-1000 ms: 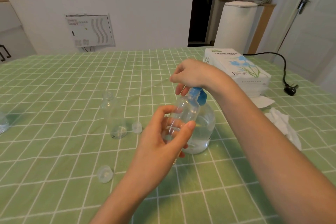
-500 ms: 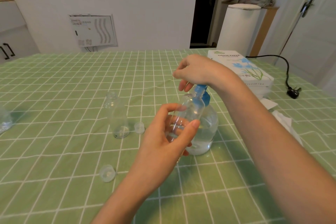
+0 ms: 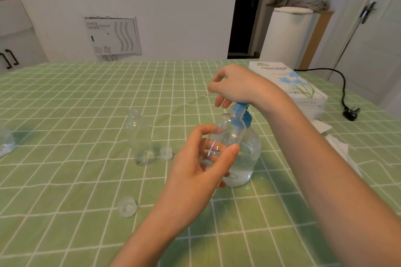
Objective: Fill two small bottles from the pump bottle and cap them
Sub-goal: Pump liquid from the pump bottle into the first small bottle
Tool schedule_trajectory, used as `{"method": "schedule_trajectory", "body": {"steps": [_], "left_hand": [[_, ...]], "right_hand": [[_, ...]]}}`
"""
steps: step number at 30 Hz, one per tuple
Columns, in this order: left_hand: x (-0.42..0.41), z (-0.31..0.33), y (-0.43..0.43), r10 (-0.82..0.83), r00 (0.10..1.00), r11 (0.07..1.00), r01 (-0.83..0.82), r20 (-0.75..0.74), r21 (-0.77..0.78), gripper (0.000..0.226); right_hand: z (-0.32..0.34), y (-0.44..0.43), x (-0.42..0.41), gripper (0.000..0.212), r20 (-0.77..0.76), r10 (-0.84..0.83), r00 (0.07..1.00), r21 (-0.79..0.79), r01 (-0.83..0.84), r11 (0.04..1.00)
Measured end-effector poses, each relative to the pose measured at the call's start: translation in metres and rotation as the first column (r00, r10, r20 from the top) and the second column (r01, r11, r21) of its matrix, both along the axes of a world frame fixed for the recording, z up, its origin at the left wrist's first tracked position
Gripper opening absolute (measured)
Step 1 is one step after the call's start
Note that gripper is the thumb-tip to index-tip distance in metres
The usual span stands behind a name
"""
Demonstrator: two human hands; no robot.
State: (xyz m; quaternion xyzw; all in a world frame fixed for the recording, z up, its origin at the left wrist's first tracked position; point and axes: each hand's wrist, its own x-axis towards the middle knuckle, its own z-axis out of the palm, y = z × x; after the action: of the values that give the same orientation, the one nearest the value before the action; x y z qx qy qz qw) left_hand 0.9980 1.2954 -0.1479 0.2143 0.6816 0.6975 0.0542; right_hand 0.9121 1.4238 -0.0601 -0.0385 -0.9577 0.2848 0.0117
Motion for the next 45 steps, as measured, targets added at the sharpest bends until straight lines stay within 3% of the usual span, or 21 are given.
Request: {"method": "schedule_trajectory", "body": {"steps": [15, 25, 40, 45], "left_hand": [[0.002, -0.004, 0.000, -0.005, 1.000, 1.000, 0.005, 0.014, 0.005, 0.042], [0.001, 0.000, 0.001, -0.013, 1.000, 1.000, 0.013, -0.001, 0.009, 0.039], [0.003, -0.004, -0.001, -0.010, 1.000, 1.000, 0.010, 0.021, 0.001, 0.041], [0.002, -0.002, 0.000, -0.016, 1.000, 1.000, 0.016, 0.004, -0.001, 0.040]], "right_hand": [[-0.009, 0.001, -0.003, 0.037, 0.085, 0.008, 0.996, 0.000, -0.008, 1.000], [0.001, 0.000, -0.001, 0.027, -0.007, 0.014, 1.000, 0.008, -0.013, 1.000], [-0.009, 0.001, 0.000, 0.025, 0.075, 0.040, 0.996, -0.020, -0.038, 0.999], [-0.004, 0.001, 0.000, 0.020, -0.006, 0.049, 0.999, -0.035, -0.050, 0.998]]}}
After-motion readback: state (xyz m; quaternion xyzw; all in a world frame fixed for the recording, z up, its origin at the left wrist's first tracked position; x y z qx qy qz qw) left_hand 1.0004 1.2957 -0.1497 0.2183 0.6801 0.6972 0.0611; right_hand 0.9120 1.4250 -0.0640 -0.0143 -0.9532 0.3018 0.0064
